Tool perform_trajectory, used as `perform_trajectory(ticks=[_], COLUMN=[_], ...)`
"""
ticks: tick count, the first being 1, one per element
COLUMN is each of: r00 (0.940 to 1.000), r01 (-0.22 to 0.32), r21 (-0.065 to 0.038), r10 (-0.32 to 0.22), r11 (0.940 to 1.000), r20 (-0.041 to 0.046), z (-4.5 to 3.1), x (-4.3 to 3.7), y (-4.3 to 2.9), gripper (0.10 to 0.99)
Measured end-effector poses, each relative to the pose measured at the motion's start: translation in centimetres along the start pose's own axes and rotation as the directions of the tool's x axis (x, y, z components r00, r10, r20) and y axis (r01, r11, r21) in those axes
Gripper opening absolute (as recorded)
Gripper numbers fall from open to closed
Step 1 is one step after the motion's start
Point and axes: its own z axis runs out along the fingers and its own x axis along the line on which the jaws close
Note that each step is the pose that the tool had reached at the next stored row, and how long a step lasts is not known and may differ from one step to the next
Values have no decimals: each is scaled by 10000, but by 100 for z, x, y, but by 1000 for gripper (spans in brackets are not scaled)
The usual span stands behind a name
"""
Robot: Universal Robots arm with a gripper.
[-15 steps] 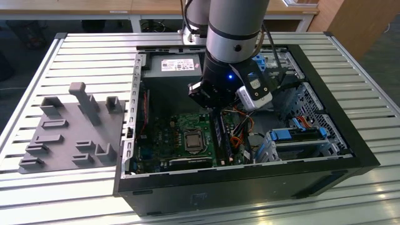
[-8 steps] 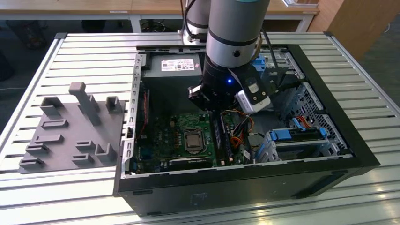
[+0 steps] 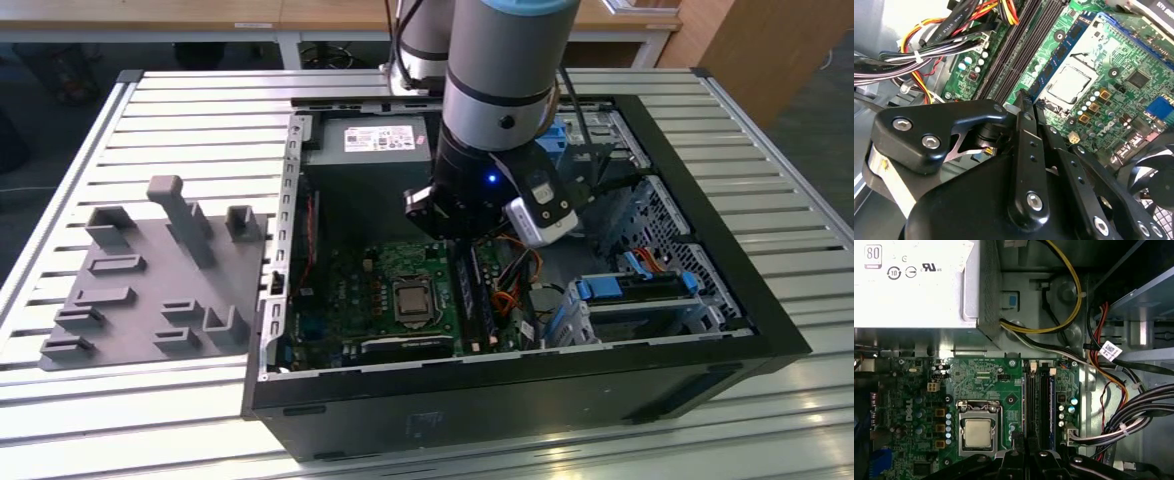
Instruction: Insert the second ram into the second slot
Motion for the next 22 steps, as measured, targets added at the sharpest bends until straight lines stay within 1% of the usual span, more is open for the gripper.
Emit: perform_trajectory(ticks=[2, 6, 8, 9, 11, 12, 14, 17, 22], r00=[10000, 10000, 10000, 10000, 10000, 10000, 10000, 10000, 10000], r01=[-3, -39, -42, -43, -41, -42, -49, -55, -56], r21=[-1, -1, -21, -53, -170, -207, -204, -133, -127], r10=[3, 39, 42, 43, 41, 42, 49, 55, 56], r11=[10000, 10000, 10000, 10000, 9998, 9998, 9998, 9999, 9999], r20=[0, 1, 1, 0, -2, -1, -2, -1, -2], z=[23, 95, 122, 131, 151, 168, 199, 235, 237], x=[-4, -6, -6, -6, -6, -7, -7, -9, -26], y=[-1, 0, -1, -2, -2, -1, -3, -4, -11], gripper=[137, 137, 137, 137, 137, 137, 137, 137, 137])
